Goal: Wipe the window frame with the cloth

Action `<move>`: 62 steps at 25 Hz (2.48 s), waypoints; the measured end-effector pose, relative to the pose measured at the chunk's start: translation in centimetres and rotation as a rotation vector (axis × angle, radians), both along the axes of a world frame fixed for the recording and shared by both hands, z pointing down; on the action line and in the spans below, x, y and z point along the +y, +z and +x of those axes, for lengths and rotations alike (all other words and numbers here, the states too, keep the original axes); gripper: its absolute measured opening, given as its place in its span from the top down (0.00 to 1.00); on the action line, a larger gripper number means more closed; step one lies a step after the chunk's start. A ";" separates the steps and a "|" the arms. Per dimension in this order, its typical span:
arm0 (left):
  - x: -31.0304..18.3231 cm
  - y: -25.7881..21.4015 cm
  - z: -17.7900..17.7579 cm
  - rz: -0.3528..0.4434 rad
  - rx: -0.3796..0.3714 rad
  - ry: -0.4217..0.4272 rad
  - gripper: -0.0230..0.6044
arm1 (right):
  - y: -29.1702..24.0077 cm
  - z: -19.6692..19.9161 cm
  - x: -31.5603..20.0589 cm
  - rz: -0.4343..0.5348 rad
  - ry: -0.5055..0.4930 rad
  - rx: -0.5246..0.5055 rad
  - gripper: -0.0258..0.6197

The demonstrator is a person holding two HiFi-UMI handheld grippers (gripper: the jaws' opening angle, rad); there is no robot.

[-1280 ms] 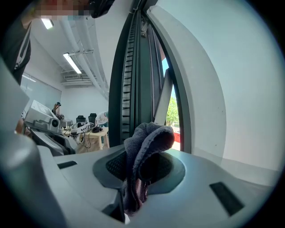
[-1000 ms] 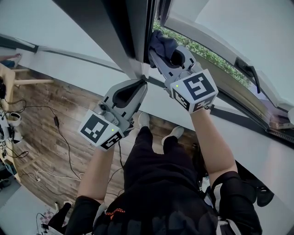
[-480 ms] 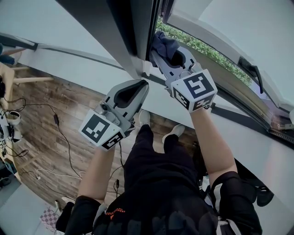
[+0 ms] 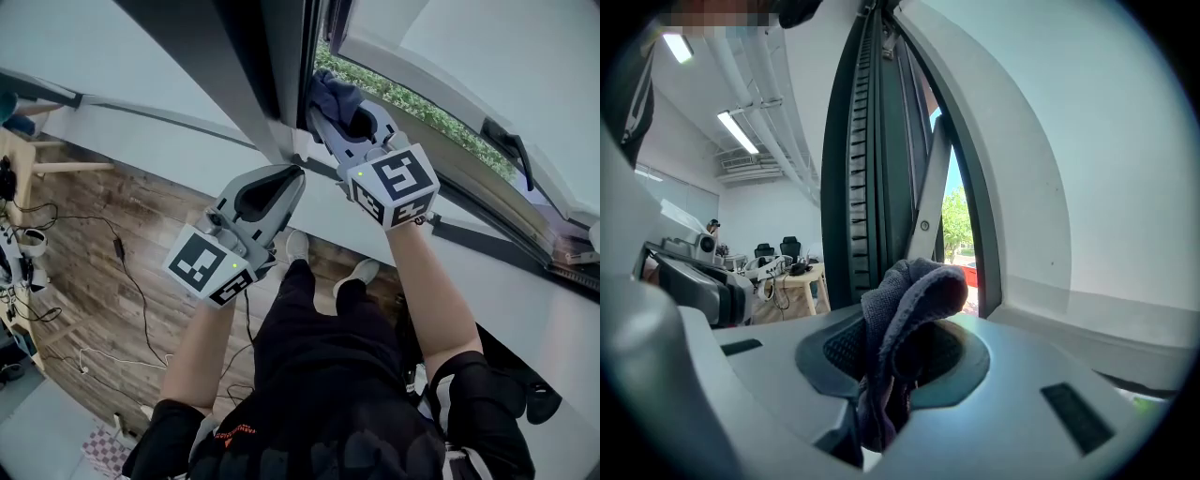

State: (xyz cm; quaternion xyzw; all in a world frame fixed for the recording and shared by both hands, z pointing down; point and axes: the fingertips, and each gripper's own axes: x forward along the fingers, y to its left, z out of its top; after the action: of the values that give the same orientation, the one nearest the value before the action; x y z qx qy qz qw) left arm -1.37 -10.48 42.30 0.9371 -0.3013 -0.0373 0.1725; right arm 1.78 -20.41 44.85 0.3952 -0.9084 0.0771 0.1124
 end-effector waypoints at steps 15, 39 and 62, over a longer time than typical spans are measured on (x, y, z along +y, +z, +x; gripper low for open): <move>0.7 -4.8 0.7 0.073 -0.023 -0.001 0.91 | -8.1 4.4 2.6 0.008 0.047 -0.212 0.84; 3.1 -11.9 10.4 0.200 -0.043 0.159 0.91 | -17.4 17.7 12.3 0.114 0.167 -0.346 0.84; 4.6 -14.6 17.8 0.250 -0.009 0.277 0.91 | -21.3 23.1 16.5 0.202 0.228 -0.294 0.84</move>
State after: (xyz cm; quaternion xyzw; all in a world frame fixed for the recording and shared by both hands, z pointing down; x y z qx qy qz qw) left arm 16.44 -5.89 27.73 0.9839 -0.1633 -0.0462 0.0566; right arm 24.83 -3.86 23.54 0.4890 -0.8677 0.0544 -0.0709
